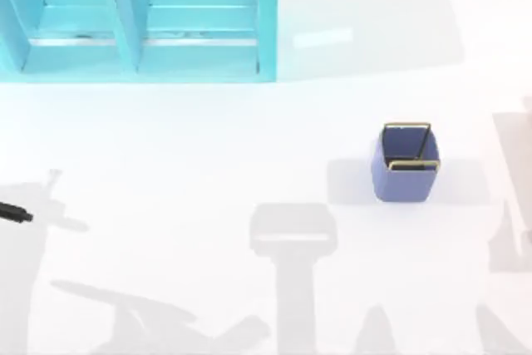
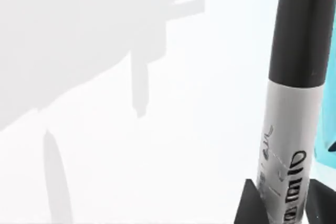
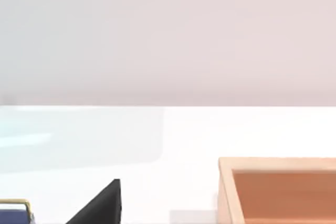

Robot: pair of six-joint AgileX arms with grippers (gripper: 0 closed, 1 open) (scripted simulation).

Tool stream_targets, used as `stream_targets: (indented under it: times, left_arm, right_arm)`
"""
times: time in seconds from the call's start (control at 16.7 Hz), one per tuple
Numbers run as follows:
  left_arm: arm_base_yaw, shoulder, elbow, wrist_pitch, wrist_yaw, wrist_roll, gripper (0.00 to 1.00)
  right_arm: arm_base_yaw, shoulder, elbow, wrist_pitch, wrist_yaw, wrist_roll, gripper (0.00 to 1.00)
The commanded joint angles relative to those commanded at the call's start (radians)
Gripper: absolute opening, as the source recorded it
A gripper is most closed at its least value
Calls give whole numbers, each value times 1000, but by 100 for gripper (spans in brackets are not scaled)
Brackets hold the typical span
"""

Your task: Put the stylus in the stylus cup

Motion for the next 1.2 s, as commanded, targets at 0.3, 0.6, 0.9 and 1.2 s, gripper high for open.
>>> stream_targets:
  times: [0.3,0.6,0.9,1.2]
  left_arm:
    - [-146,309,308,24,-298,174,0]
    - [-387,798,846,98,-756,423,0]
    - [-680,1328,1522,222,-1231,675,0]
    - [-981,1825,2172,349,-1625,901,0]
  right_arm:
    - [0,0,0,0,0,0,100]
    - [0,0,0,0,0,0,100]
    - [0,0,0,0,0,0,100]
    - [0,0,0,0,0,0,100]
